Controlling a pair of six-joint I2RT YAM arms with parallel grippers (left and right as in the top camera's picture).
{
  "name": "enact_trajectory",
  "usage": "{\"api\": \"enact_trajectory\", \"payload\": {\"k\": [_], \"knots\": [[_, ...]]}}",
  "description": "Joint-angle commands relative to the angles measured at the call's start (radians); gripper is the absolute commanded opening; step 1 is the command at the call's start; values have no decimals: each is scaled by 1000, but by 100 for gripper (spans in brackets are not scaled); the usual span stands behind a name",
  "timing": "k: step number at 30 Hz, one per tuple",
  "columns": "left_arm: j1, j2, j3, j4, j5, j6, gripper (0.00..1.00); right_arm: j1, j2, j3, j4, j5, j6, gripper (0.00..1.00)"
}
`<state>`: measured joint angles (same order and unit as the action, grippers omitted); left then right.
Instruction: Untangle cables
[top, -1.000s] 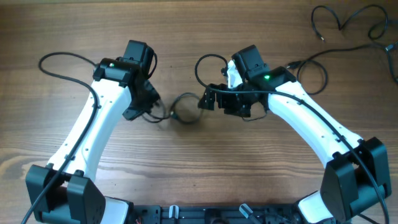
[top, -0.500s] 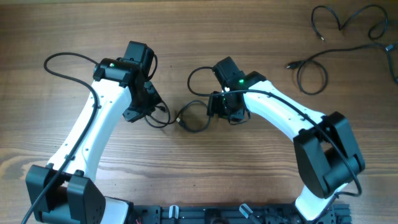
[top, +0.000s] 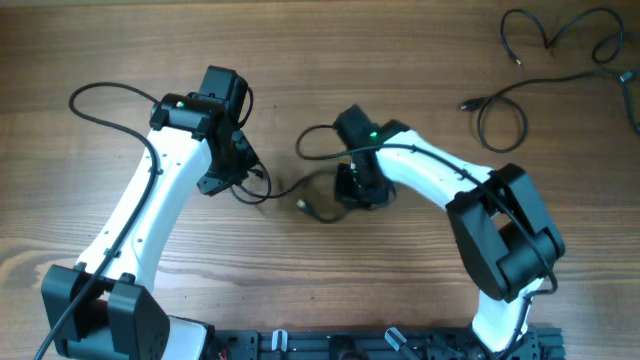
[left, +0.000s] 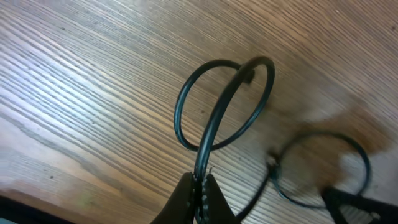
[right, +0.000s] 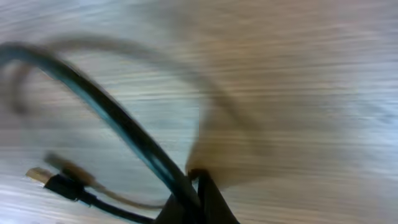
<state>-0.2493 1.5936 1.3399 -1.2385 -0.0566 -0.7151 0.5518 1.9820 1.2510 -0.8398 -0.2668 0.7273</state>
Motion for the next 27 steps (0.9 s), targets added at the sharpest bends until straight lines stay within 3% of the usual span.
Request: {"api": "enact_trajectory", "payload": {"k": [1, 7, 13, 16, 18, 22, 27], "knots": [[-1, -3, -1, -4, -80, 3, 4, -109, -61, 69, -138, 38, -165, 4], [1, -3, -1, -35, -79, -60, 4, -180, -303, 85, -327, 197, -190, 4], [0, -3, -1, -108, 43, -35, 4, -185, -608, 85, -307, 222, -62, 4], [0, -3, -1, -114, 84, -21, 25, -185, -771, 85, -261, 218, -63, 4], [0, -3, -1, -109, 120, -21, 43, -185, -806, 85, -262, 218, -71, 4], [0, -3, -1, -82, 196, -21, 67, -185, -809, 85, -273, 218, -72, 4], [-28, -2, -1, -15, 285, -24, 71, -185, -779, 85, -217, 117, -69, 4]]}}
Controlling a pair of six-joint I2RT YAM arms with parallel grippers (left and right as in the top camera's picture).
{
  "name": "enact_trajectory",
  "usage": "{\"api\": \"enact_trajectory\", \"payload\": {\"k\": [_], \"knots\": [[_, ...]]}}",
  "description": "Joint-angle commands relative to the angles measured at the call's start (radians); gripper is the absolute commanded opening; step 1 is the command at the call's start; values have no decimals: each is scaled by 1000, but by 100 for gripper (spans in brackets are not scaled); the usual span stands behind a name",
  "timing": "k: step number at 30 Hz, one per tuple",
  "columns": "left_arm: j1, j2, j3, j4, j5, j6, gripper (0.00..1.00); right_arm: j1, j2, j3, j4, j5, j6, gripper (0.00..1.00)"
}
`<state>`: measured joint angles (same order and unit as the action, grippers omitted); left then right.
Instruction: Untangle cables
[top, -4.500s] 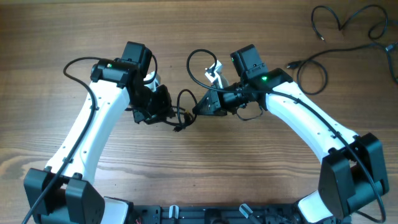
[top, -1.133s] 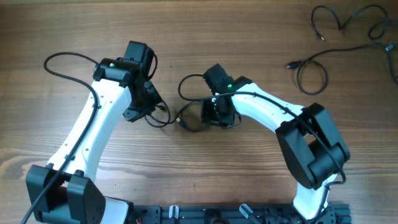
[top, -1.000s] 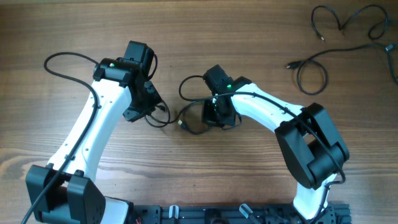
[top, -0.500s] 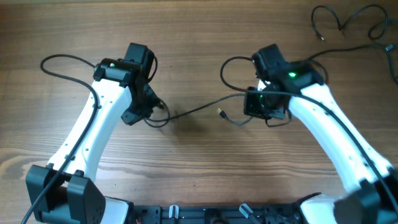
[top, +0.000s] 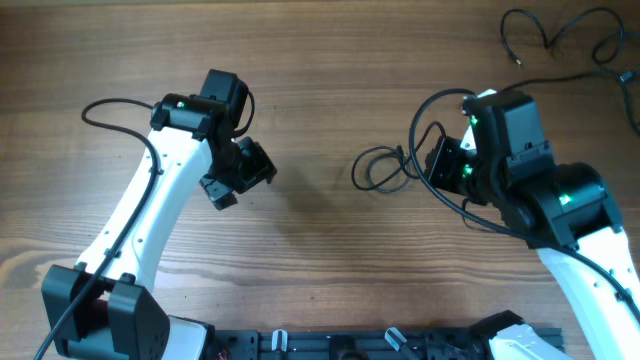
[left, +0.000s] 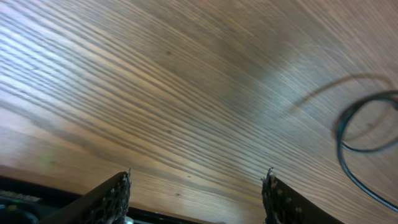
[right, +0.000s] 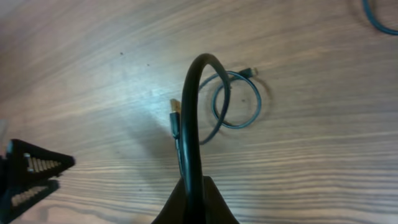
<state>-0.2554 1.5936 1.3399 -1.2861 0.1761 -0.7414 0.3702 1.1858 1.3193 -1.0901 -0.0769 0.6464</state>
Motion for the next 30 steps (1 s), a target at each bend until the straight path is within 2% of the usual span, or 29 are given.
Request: {"api": "enact_trajectory", "payload": {"k": [1, 4, 6, 8, 9, 10, 11, 12, 13, 14, 16, 18, 19, 20, 21, 22, 24, 26, 28, 30], "knots": [[-27, 0, -1, 43, 51, 1, 71, -3, 23, 17, 52, -112, 11, 4], [-24, 6, -1, 91, 48, 1, 70, -3, 43, 17, 126, -308, -18, 4], [-6, 6, -1, 106, 47, 1, 70, -3, 56, 17, 150, -500, -126, 4], [14, 6, -1, 105, 40, 1, 70, -3, 60, 17, 130, -600, -217, 4], [24, 6, -1, 105, 33, 1, 69, -3, 61, 17, 100, -569, -236, 4], [30, 6, -1, 103, 25, 1, 69, -3, 61, 17, 51, -431, -211, 4], [31, 6, -1, 97, -4, 1, 68, -3, 61, 17, -47, -79, -49, 5], [31, 6, -1, 92, -17, 1, 68, -3, 61, 16, -126, 142, 97, 4], [31, 6, -1, 87, -17, 1, 68, -3, 61, 16, -181, 275, 196, 4], [31, 6, -1, 86, -17, 1, 69, -3, 61, 16, -207, 323, 222, 4], [31, 6, -1, 90, -17, 1, 69, -3, 62, 16, -135, 94, 73, 4], [31, 6, -1, 106, -16, 1, 69, -3, 69, 16, 51, -476, -252, 5], [31, 6, -1, 107, -16, 1, 70, -3, 72, 16, 108, -648, -321, 4], [31, 6, -1, 103, -16, 1, 70, -3, 73, 16, 175, -735, -311, 4], [31, 6, -1, 94, -16, 1, 70, -3, 74, 16, 193, -680, -269, 4], [31, 6, -1, 89, -16, 1, 70, -3, 77, 16, 172, -487, -163, 4], [31, 6, -1, 87, -16, 2, 71, -3, 81, 16, 37, -81, 40, 4], [31, 6, -1, 89, -17, 2, 71, -3, 93, 14, -95, 192, 149, 4], [31, 6, -1, 95, -17, 1, 71, -3, 106, 14, -147, 284, 168, 4], [31, 6, -1, 97, -16, 1, 71, -3, 127, 14, -136, 290, 202, 4]]}}
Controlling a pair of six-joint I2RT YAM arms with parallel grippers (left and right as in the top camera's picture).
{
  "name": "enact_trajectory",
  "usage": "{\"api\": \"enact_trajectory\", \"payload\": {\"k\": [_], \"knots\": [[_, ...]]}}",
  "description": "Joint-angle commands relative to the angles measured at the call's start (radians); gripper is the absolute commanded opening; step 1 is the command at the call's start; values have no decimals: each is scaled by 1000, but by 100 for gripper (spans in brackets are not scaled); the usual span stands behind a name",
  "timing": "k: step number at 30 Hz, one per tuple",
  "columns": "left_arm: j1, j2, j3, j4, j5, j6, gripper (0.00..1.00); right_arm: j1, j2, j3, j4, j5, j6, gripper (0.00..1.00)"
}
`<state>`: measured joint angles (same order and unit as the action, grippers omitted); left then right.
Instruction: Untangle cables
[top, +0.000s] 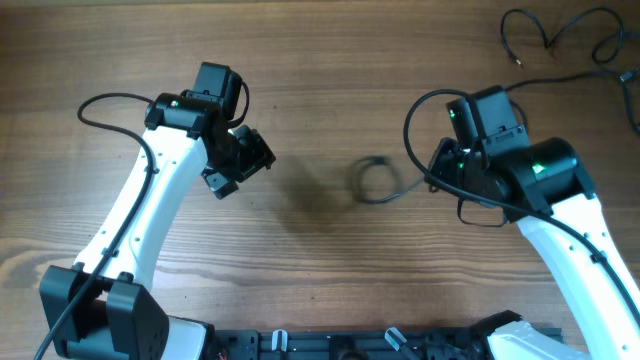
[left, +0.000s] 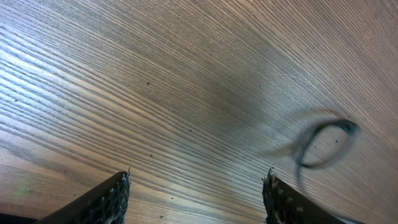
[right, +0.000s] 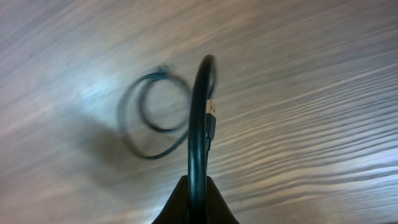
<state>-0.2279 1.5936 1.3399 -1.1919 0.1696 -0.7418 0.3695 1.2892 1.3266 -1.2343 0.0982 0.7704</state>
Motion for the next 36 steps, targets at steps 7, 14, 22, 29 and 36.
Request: {"api": "enact_trajectory", "payload": {"k": [7, 14, 22, 29, 36], "knots": [[3, 6, -1, 9, -4, 2, 72, -2, 127, 6, 90, -349, -34, 5], [1, 6, -1, 15, -11, -2, 73, 133, 174, 6, 362, -731, -44, 4], [21, 6, -1, 23, -93, -58, 81, 390, 174, 6, 381, -697, -220, 4], [24, 6, -1, 22, -180, -51, 100, 407, 175, 6, 283, -496, -216, 4], [24, 6, -1, 26, -182, -51, 100, 407, 178, 6, 262, -404, -156, 4]]}}
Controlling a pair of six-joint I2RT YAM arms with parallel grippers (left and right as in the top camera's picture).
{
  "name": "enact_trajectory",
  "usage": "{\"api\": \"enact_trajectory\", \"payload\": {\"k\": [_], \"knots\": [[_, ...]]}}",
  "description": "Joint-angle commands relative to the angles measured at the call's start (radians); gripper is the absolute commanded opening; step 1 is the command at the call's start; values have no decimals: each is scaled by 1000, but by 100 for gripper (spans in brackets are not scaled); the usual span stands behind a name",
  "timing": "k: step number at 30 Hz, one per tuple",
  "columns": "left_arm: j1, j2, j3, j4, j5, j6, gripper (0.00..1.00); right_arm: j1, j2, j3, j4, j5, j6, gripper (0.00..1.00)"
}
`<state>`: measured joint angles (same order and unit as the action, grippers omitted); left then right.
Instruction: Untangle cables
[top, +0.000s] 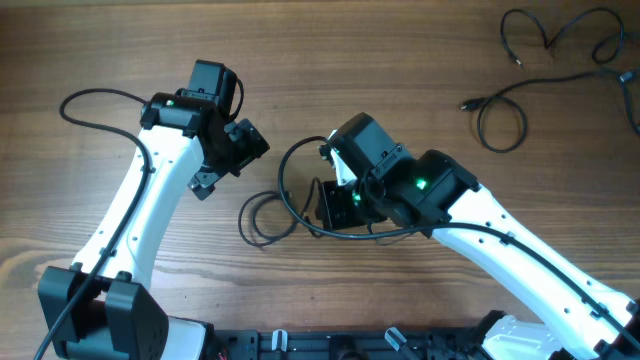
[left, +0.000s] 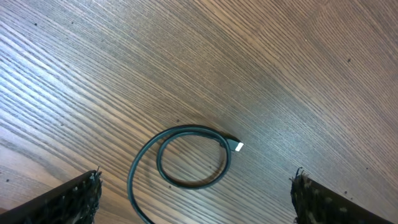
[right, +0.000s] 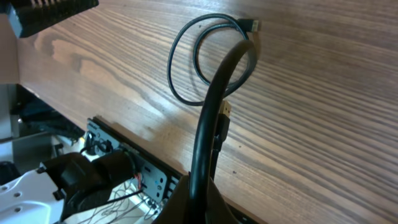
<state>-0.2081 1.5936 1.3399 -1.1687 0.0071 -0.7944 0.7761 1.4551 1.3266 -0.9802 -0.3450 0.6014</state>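
A black cable (top: 287, 170) arches up from my right gripper (top: 332, 205), which is shut on it near the middle of the table. Its free end lies coiled on the wood (top: 262, 217), left of that gripper. In the right wrist view the cable (right: 214, 93) rises from the shut jaws (right: 198, 186), with a gold plug (right: 225, 109) beside it and the coil (right: 208, 59) beyond. My left gripper (top: 228, 150) stands open above the coil (left: 189, 155), whose white-tipped plug (left: 238, 147) points right. Its two fingers (left: 74, 199) hold nothing.
More black cables lie at the far right: a looped one with a plug (top: 500, 115) and a thinner tangle (top: 560, 30) in the corner. The left arm's own lead (top: 95, 100) curves over the table's left side.
My right gripper, still shut on the cable, has moved from the right side to the middle of the table. The coil now lies under my open left gripper, which has barely shifted.
Both grippers were shut on the cable at the table's middle. Then the left one was open and empty, and the right held the cable off to the right. It stayed there a moment later. Now the right gripper and cable are back at the middle.
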Motion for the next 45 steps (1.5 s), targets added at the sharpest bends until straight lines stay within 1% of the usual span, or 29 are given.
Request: {"api": "enact_trajectory", "payload": {"k": [1, 4, 17, 19, 21, 22, 23, 25, 27, 29, 30, 31, 34, 36, 38, 40, 44, 45], "knots": [[4, 6, -1, 3, -20, 2, 100, 1, 12, 6, 12, 43, 28, 4], [3, 6, -1, 3, -20, 1, 100, 1, 12, 6, 11, 110, 106, 4], [3, 6, -1, 3, -20, 6, 100, 0, 12, 6, 23, 113, 108, 4], [3, 6, -1, 7, -16, 47, 100, 0, 12, 6, 21, 129, 108, 5], [3, 6, -1, 6, -15, 54, 100, 0, 12, 6, 23, 124, 105, 4], [3, 6, -1, 7, -10, 55, 100, 0, 12, 6, 26, 93, 75, 4], [3, 6, -1, 7, -3, 54, 100, 0, 12, 6, 35, 32, 10, 4], [3, 6, -1, 16, 0, 55, 100, 0, 12, 6, 29, -148, -196, 4], [3, 6, -1, 18, 0, 55, 100, 0, 11, 7, 2, -174, -263, 4], [3, 6, -1, 17, 0, 55, 100, -28, 11, 7, -6, -157, -257, 4], [3, 6, -1, 17, 0, 55, 100, -42, 11, 8, 0, -190, -258, 4], [3, 6, -1, 17, 0, 55, 100, -68, 10, 9, 17, -279, -264, 5], [3, 6, -1, 17, 3, 55, 99, -121, -9, 9, 92, -561, -344, 4], [3, 6, -1, 18, 3, 54, 99, -175, -36, 9, 104, -573, -328, 4], [3, 6, -1, 18, 3, 54, 99, -266, -73, 9, 99, -574, -303, 4], [3, 6, -1, 18, 2, 54, 99, -321, -108, 9, 94, -583, -307, 4], [3, 6, -1, 22, 6, 54, 99, -354, -198, 9, 148, -600, -311, 4], [3, 6, -1, 27, 31, 54, 99, -354, -230, 9, 182, -600, -301, 4]]}}
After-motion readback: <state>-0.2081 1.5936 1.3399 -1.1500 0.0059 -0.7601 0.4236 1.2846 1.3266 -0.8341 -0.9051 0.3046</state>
